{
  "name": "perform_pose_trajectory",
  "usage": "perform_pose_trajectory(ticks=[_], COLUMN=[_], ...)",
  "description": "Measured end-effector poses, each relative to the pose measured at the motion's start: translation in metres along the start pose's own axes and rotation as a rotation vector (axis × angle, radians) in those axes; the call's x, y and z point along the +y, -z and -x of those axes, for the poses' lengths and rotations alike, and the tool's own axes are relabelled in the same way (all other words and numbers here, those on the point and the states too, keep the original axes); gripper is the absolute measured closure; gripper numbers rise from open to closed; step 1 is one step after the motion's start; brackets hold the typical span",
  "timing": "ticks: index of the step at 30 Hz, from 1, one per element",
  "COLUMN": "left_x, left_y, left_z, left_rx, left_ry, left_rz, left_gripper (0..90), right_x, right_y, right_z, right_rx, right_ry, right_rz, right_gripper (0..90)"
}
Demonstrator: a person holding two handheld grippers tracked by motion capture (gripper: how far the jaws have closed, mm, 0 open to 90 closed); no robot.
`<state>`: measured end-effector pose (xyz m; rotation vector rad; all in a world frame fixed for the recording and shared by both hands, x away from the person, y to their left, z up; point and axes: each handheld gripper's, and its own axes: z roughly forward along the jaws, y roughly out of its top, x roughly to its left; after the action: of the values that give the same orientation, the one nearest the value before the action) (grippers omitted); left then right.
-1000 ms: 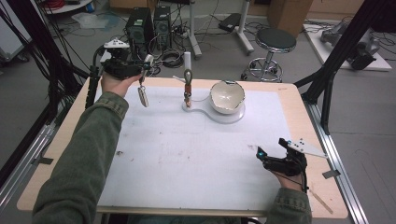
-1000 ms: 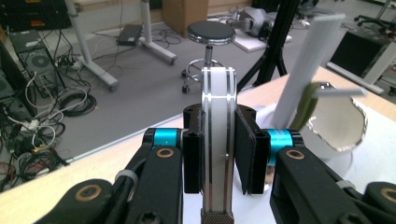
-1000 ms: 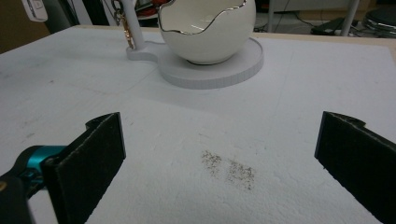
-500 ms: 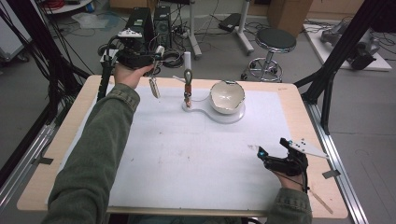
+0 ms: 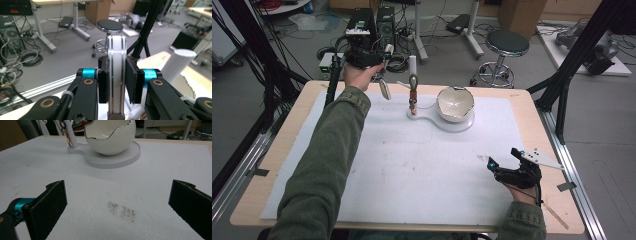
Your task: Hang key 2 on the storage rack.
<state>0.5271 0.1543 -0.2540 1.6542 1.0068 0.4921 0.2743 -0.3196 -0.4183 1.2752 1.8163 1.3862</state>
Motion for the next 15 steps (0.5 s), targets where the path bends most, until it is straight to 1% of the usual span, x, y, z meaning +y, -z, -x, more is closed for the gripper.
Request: perform_pose_trajectory(ticks=[2,4,6,12,15], left_x=[-0.003,-0.005,-0.007,-0.007,-0.007], left_y=[-0.005,-0.011,-0.015,-0.022,-0.023], left_z=[-0.001,-0.002,-0.001,0.010,0.013], left_rx=[0.008,0.010,0.007,-0.005,-0.015], left_ry=[0.006,0.028,0.045,0.028,0.039], left_rz=[-0.004,-0.002,0.011,0.044,0.050], left_gripper=[74.1,74.1,74.1,74.1,74.2], right_x=[0.000,0.000,0.000,0.000,-0.001], right_y=[0.000,0.001,0.001,0.001,0.001], right_z=[-0.001,0.000,0.000,0.000,0.000], right_rx=[0.001,0.002,-0.001,-0.002,-0.001], right_ry=[-0.004,0.002,-0.003,0.000,0.000], right_rz=[-0.004,0.000,-0.001,-0.004,-0.006], right_gripper=[0.5,0.5,0.5,0.6,0.6])
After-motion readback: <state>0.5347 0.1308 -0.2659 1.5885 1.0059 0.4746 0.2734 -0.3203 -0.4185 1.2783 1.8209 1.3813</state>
